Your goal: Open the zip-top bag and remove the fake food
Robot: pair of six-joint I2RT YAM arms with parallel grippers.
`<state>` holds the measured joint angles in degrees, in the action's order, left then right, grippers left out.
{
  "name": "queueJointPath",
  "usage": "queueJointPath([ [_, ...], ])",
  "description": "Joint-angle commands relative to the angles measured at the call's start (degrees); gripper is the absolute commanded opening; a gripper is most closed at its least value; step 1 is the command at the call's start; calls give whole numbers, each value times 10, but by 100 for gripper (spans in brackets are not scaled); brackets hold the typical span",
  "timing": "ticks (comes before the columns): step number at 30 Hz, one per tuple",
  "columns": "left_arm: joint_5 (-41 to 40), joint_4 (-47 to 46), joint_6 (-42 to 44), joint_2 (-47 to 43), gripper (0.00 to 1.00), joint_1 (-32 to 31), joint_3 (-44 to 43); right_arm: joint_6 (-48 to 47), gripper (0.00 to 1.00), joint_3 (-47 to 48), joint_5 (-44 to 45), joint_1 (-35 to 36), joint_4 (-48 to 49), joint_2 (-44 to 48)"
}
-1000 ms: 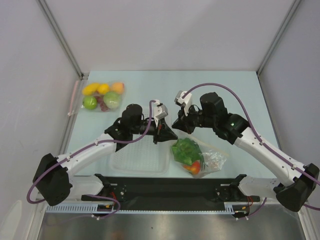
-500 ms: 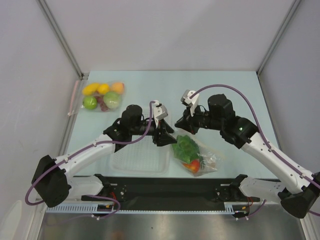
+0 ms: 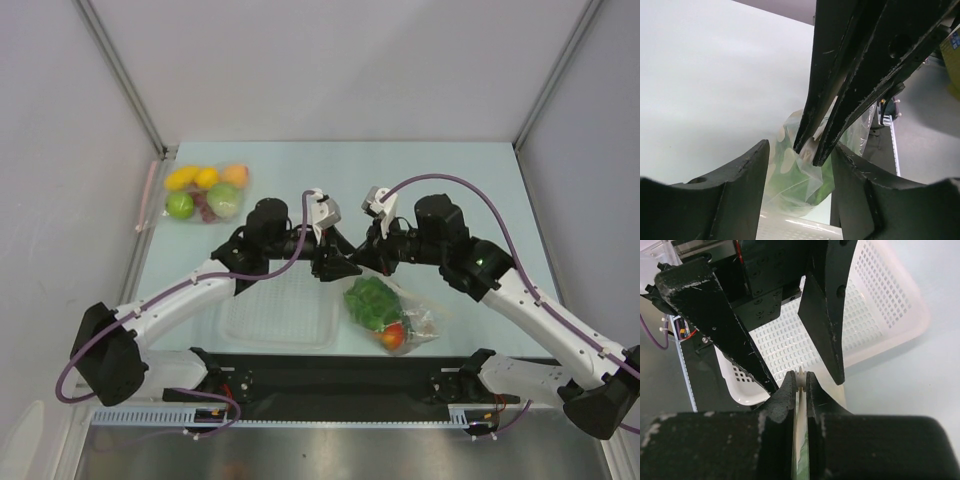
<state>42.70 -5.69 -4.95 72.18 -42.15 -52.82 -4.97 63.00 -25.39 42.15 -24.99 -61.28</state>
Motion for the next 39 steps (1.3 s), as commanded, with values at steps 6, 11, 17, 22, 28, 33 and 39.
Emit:
queueJointPath([
  [6,46,-44,-7,9,41,-4,-5,15,0,-4,0,-1,30,25],
  [11,53,-50,-10,9,13,-4,-1,22,0,-11,-8,-8,40,26],
  [17,53,-56,-12,9,0,-4,0,30,0,-20,-11,-15,43,33],
  [22,38,-89,-29,5,0,-4,11,30,0,-27,-11,-17,35,39],
  [28,15,-111,-50,14,0,-3,13,33,0,-48,-5,-21,22,58],
  [33,-3,-110,-49,16,0,0,14,37,0,-60,-1,-27,6,81],
  [39,-7,-111,-51,14,0,10,16,44,0,-76,-5,-35,-5,99],
])
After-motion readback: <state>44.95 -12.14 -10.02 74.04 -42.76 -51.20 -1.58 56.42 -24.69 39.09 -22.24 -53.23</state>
